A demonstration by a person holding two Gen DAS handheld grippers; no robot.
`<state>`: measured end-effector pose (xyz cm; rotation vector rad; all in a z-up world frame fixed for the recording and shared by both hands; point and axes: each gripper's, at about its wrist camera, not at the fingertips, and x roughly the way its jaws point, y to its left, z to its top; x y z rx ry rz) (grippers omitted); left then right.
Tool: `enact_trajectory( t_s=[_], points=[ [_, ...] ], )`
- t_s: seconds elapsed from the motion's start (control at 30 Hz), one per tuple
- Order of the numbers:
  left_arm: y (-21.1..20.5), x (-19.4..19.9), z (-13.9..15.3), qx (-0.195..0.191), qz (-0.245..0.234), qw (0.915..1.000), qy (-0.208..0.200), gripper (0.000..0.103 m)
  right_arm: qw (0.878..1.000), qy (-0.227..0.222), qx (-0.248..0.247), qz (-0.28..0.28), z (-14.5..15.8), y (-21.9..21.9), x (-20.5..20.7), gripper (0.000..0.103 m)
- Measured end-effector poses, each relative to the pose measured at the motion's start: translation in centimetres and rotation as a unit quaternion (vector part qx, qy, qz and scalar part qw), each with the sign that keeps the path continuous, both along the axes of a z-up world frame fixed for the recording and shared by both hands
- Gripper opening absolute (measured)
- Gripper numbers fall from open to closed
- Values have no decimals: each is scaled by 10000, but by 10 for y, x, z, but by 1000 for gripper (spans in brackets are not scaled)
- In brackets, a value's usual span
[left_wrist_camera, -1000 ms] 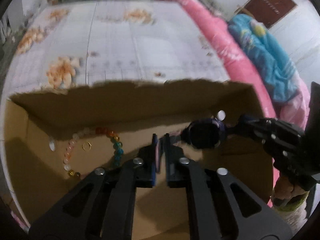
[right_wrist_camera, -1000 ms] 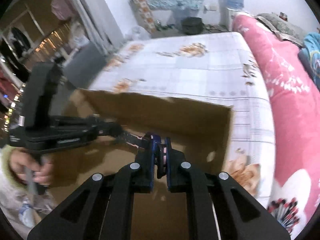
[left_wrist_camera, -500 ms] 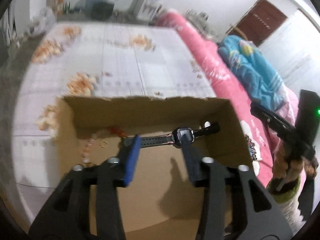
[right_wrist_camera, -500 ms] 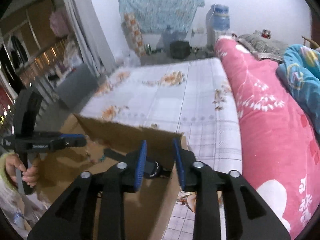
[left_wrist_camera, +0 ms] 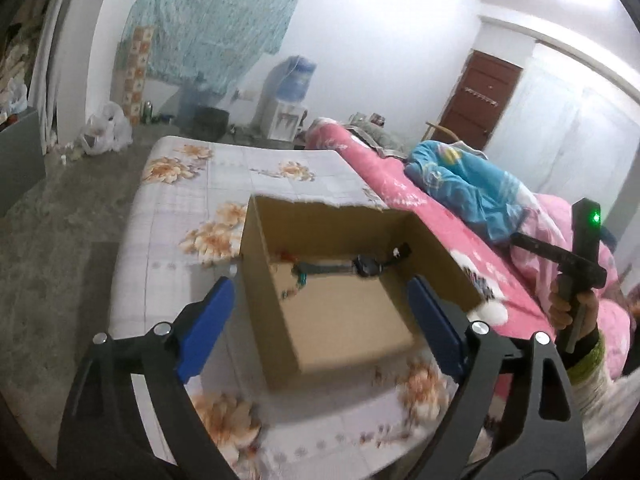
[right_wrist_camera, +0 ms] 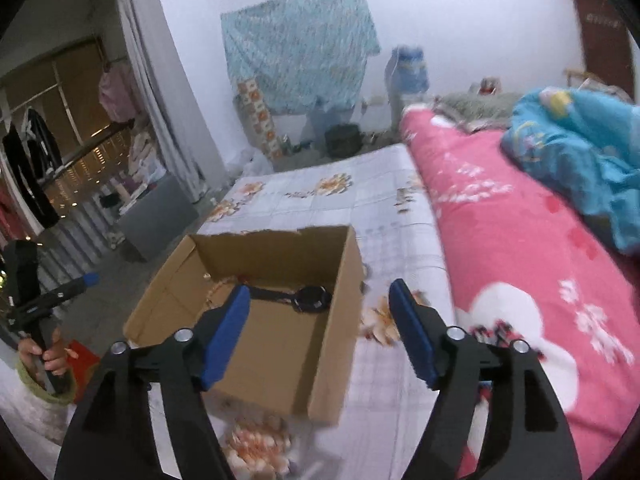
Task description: Organize jewelry
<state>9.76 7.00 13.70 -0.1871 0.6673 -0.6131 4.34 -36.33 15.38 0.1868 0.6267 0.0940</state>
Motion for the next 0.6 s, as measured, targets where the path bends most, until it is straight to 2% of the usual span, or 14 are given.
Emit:
enact_trajectory(
  t_s=[0.07, 0.13, 0.27, 0.37, 0.47, 0.5, 0.57, 0.6],
  points=[
    [4, -19, -14, 81, 87, 9999, -14, 88, 9993, -5, -306, -197, -17, 11, -33, 86],
    [2, -36, -34, 207, 169, 9996, 117, 88, 9980, 211, -529, -272, -37, 23, -53, 89],
    [-25, -49, -77, 576, -29, 9969, 528, 89, 9894, 1191, -829, 81, -98, 60, -66, 90],
    [-58, -47, -109, 1191, -77, 9905, 681, 89, 9775, 1635, -1321, 172, -132, 81, -62, 90],
    [-86, -41, -134, 1854, -146, 9800, 715, 89, 9648, 2024, -1675, 138, -158, 88, -51, 90],
    [-91, -39, -139, 1938, -160, 9785, 693, 89, 9628, 2085, -1713, 103, -163, 88, -49, 90],
    [-96, -33, -147, 1983, -146, 9762, 865, 89, 9676, 2092, -1412, 105, -169, 80, -45, 95],
    [-97, -32, -149, 1987, -78, 9766, 818, 89, 9688, 2103, -1309, 84, -171, 75, -44, 96]
  ],
)
